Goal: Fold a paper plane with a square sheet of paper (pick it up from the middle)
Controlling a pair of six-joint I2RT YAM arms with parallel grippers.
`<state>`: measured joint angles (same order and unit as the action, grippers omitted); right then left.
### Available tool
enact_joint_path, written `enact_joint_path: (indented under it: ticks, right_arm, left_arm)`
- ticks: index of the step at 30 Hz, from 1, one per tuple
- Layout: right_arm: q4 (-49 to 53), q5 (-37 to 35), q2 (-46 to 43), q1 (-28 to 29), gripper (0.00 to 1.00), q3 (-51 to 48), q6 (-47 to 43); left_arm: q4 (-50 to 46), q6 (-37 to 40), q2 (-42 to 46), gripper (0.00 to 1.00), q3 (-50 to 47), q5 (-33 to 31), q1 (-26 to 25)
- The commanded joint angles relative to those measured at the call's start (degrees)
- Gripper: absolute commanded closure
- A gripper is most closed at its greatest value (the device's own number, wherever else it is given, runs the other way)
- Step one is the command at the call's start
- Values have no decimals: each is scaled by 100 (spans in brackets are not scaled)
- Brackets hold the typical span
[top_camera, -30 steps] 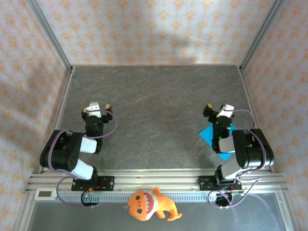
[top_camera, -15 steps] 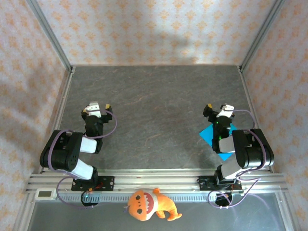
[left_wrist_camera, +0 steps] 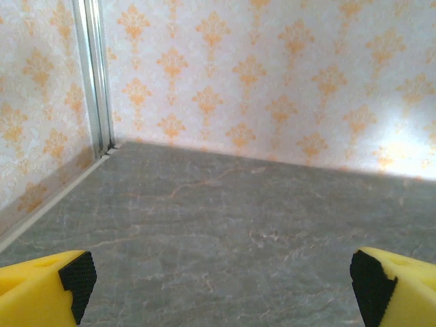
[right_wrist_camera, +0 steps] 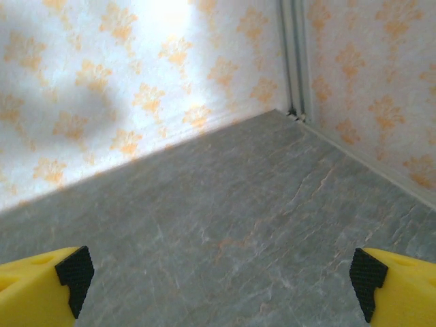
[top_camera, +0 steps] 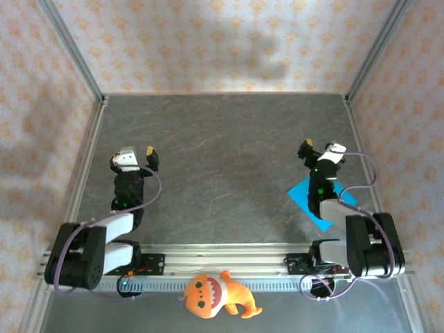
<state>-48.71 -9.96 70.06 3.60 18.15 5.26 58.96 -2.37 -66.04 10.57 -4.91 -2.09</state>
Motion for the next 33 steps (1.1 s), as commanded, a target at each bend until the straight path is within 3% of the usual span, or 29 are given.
enact_joint_path:
  ticks: [1, 3, 6, 10, 12, 16, 21, 27, 33]
  right_arm:
    - [1964, -681, -594, -8, 0, 333, 810]
    - [2892, -604, -894, -9, 0, 608, 1353]
    - [3950, 1, -1147, -64, 0, 944, 1840]
    - [4353, 707, -1404, -109, 0, 916, 2220]
    - [4543, 850, -1469, -170, 0, 870, 2477]
    - [4804, 1355, -1287, -370, 0, 934, 2734]
    - [4765, 1883, -780, -500, 1, 1020, 3053]
    - [5113, 1523, -83, -532, 4, 1201, 3398]
    - [5060, 1300, 241, -535, 5, 1027, 3693]
  left_arm:
    - [-1781, -581, 566, 1, 637, 36, 46]
    - [-2974, -879, 881, 1, 1141, 69, 41]
    - [-4028, -1177, 1217, 1, 1650, 314, 41]
    - [-4836, -2072, 1718, 1, 1819, 492, 45]
    - [-5249, -2547, 2080, 1, 1747, 265, 52]
    - [-5435, -2415, 2544, 1, 1668, 664, 82]
    - [-5501, -2422, 2485, 1, 1780, 1364, 85]
    - [-6121, -2431, 2049, 1, 2079, 1049, 78]
    - [-6151, -2399, 1696, 1, 2231, 1163, 78]
